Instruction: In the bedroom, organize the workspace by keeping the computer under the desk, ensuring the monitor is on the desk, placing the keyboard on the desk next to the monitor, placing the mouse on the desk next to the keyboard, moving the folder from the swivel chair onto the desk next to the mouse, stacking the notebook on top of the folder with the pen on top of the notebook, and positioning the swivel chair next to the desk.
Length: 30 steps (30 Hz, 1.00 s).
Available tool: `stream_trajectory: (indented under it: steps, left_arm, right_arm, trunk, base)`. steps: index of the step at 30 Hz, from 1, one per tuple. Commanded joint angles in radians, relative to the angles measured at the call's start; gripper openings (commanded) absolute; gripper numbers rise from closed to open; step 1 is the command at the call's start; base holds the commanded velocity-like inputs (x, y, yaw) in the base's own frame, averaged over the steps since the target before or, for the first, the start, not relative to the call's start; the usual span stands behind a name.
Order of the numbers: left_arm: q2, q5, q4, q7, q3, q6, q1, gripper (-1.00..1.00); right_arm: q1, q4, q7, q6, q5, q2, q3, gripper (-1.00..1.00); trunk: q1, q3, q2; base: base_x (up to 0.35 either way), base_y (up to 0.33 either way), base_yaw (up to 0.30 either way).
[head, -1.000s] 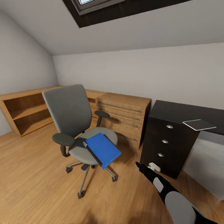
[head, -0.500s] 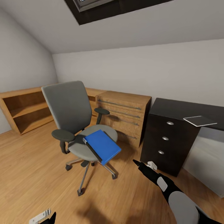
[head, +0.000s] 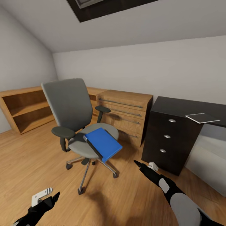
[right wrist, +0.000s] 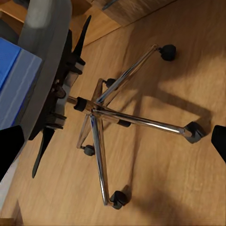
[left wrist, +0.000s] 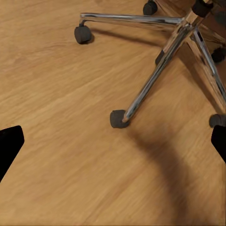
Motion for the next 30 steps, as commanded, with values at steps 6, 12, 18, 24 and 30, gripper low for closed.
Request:
stream_trajectory:
  steps: [6,12,18,24,30]
  left_arm:
    - [-0.001,0.08,-0.024,-0.006,0.029,0.043,0.0,1.0]
    - [0.001,0.098,0.04,-0.006,0.037,0.047,0.0,1.0]
    - [0.001,0.098,0.083,-0.006,0.039,0.045,0.0,1.0]
    - [0.0,0.1,0.094,-0.005,0.039,0.045,0.0,1.0]
    - [-0.001,0.099,0.096,-0.005,0.038,0.044,0.0,1.0]
  right_arm:
    - [-0.001,-0.007,0.118,0.008,0.011,0.0,-0.003,1.0]
    - [-0.001,-0.008,0.167,0.008,0.012,-0.001,-0.003,1.0]
    - [-0.001,-0.008,0.2,0.008,0.014,-0.002,-0.002,1.0]
    - [-0.001,-0.012,0.261,0.008,0.017,-0.015,-0.001,1.0]
    - [-0.001,-0.012,0.334,0.008,0.018,-0.02,0.0,1.0]
  trunk:
    - [0.023,-0.02,-0.043]
    - [0.036,-0.041,-0.064]
    - [0.039,-0.064,-0.066]
    - [0.039,-0.072,-0.066]
    - [0.039,-0.072,-0.066]
  base:
    - [0.0,0.0,0.0]
    - [0.0,0.0,0.0]
    - [0.0,0.0,0.0]
    - [0.0,0.0,0.0]
    - [0.0,0.0,0.0]
